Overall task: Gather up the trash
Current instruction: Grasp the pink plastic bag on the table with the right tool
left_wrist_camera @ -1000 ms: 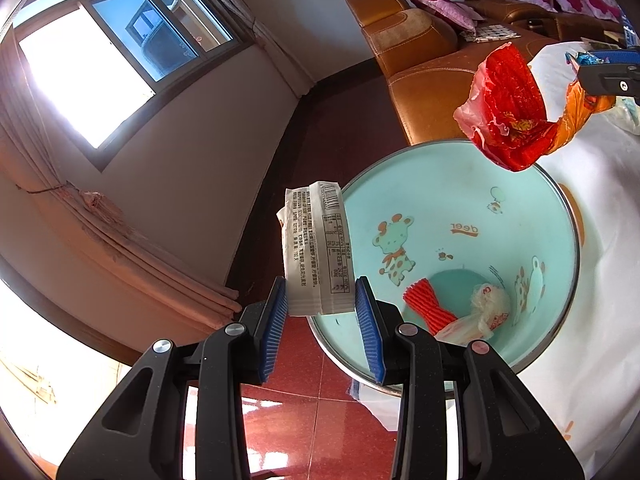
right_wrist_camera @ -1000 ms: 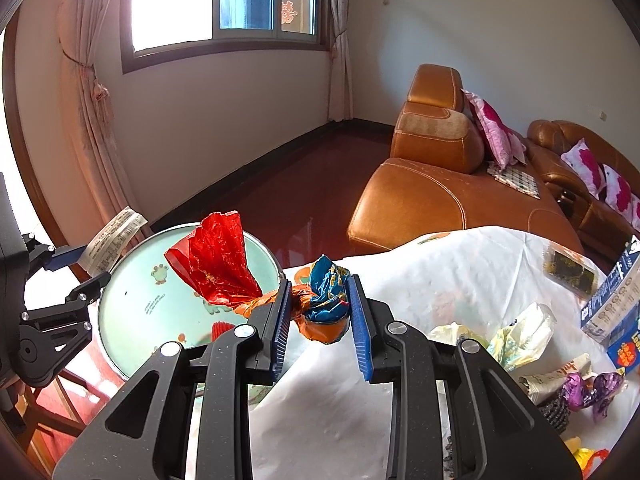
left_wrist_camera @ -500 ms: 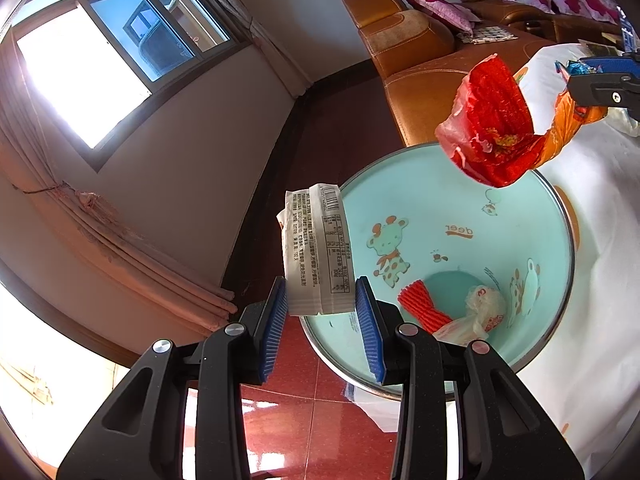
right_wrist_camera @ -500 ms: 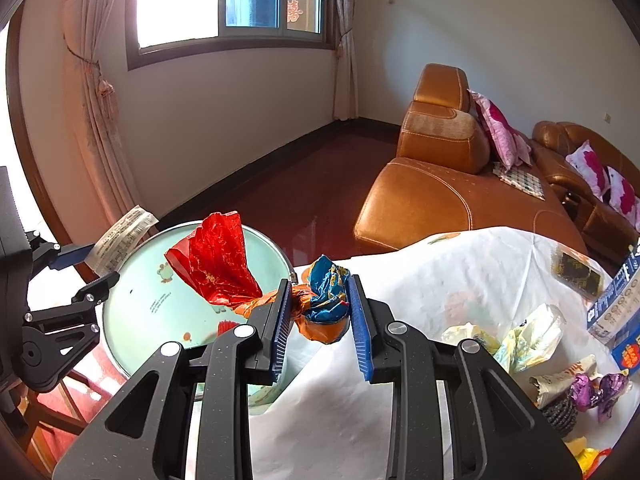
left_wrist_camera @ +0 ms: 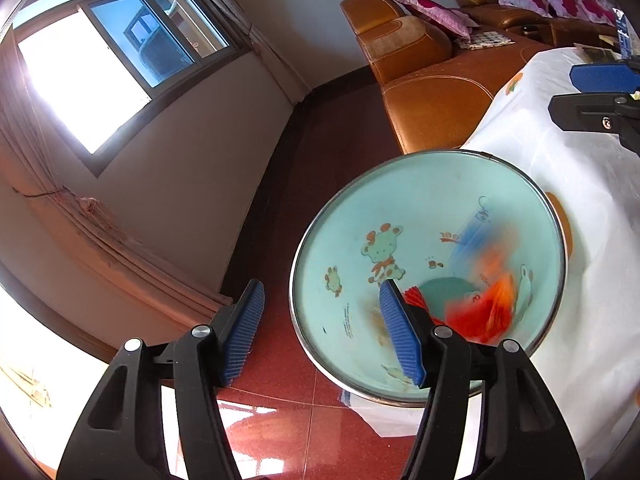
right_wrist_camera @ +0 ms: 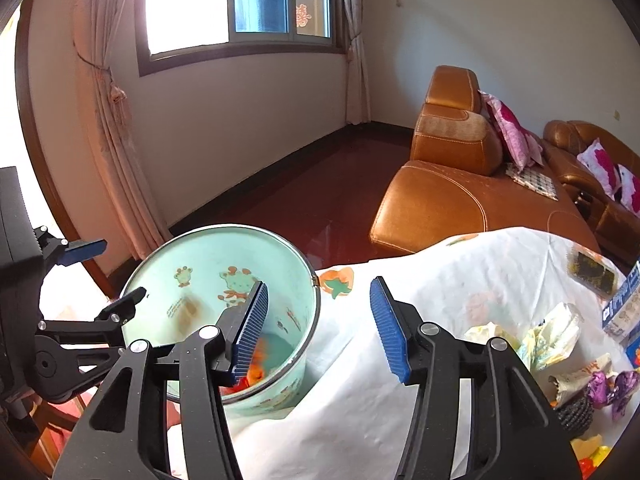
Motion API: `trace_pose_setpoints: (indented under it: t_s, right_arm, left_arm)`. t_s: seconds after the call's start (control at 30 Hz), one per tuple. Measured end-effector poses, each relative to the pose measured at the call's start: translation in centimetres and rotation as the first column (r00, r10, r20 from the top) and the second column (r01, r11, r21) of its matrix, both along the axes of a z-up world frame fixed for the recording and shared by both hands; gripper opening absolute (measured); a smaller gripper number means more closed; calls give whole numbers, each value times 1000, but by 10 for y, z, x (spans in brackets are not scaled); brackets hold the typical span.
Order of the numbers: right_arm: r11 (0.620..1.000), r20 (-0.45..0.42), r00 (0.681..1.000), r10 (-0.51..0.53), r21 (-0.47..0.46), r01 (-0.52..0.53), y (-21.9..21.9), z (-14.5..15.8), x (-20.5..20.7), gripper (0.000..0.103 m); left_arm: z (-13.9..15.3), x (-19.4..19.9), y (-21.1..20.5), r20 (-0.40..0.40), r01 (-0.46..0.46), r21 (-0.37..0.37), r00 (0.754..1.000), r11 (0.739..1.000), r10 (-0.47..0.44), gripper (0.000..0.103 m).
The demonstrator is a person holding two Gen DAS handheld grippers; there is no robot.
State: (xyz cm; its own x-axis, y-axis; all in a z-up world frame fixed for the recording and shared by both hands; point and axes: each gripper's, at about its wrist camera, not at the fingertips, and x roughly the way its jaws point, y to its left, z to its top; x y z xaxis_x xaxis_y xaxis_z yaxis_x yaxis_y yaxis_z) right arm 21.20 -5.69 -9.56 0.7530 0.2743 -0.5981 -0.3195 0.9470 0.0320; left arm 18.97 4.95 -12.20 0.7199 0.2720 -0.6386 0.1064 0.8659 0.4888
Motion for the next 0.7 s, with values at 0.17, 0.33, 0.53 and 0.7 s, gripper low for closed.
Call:
trace_pose_setpoints:
  t_s: [0.17, 0.33, 0.53, 0.7]
  right_arm:
    - [999, -15, 999, -35, 26, 35, -11, -2, -4, 54]
    - [995, -23, 996, -85, 47, 86, -25, 0, -16, 55]
    - [988, -7, 990, -142, 64, 142, -57, 14, -58, 59]
    - [974, 34, 975, -219, 69, 216, -105, 25, -107, 60]
  left_arm:
    - [1, 0, 2, 7, -7, -8, 1000, 1000, 7, 66]
    - [6, -4, -1, 14, 1, -38, 1000, 999, 0, 69]
    - [8, -16, -22, 10, 50, -71, 999, 996, -49, 73]
    - [3, -31, -50, -7, 115, -75, 993, 991, -116, 73]
